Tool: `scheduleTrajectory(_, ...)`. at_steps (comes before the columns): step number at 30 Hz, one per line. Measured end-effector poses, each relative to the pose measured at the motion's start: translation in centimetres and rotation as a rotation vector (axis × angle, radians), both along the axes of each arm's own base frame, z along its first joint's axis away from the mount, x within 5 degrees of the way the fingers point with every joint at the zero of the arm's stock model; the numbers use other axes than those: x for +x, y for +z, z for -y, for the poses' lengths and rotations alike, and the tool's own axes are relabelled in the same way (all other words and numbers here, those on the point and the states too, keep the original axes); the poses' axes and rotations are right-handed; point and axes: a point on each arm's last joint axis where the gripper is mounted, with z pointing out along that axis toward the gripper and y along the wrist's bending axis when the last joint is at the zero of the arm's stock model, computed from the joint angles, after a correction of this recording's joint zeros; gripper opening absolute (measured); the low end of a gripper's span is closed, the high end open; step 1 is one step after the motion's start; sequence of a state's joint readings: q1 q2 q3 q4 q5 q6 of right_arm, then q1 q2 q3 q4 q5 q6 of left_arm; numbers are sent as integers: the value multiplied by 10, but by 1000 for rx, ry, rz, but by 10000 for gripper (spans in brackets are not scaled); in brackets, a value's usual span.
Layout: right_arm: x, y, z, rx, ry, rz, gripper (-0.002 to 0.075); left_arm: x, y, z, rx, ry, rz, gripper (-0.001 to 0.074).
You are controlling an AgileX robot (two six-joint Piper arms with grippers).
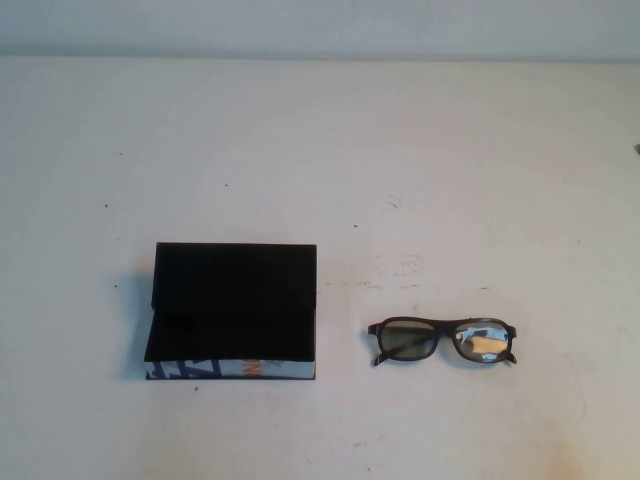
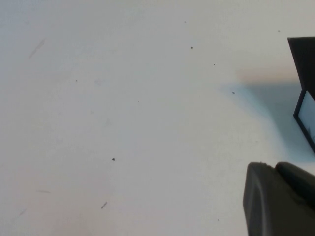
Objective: Return glasses to glasses case
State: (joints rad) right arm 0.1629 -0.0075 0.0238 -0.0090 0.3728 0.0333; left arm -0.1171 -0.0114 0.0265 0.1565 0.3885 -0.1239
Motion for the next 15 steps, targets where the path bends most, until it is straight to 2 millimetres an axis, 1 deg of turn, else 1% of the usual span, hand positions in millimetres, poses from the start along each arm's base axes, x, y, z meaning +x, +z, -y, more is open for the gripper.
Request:
scheduleTrajectory(11, 0, 0, 0, 0, 0, 0, -13, 1, 3, 1, -21, -3, 36, -2)
scheduleTrajectory(13, 0, 0, 0, 0, 0, 0, -13, 1, 4, 1, -73, 6, 38, -2)
scheduleTrajectory(15, 0, 0, 0, 0, 0, 0, -13, 1, 6, 3, -186, 17, 55, -2)
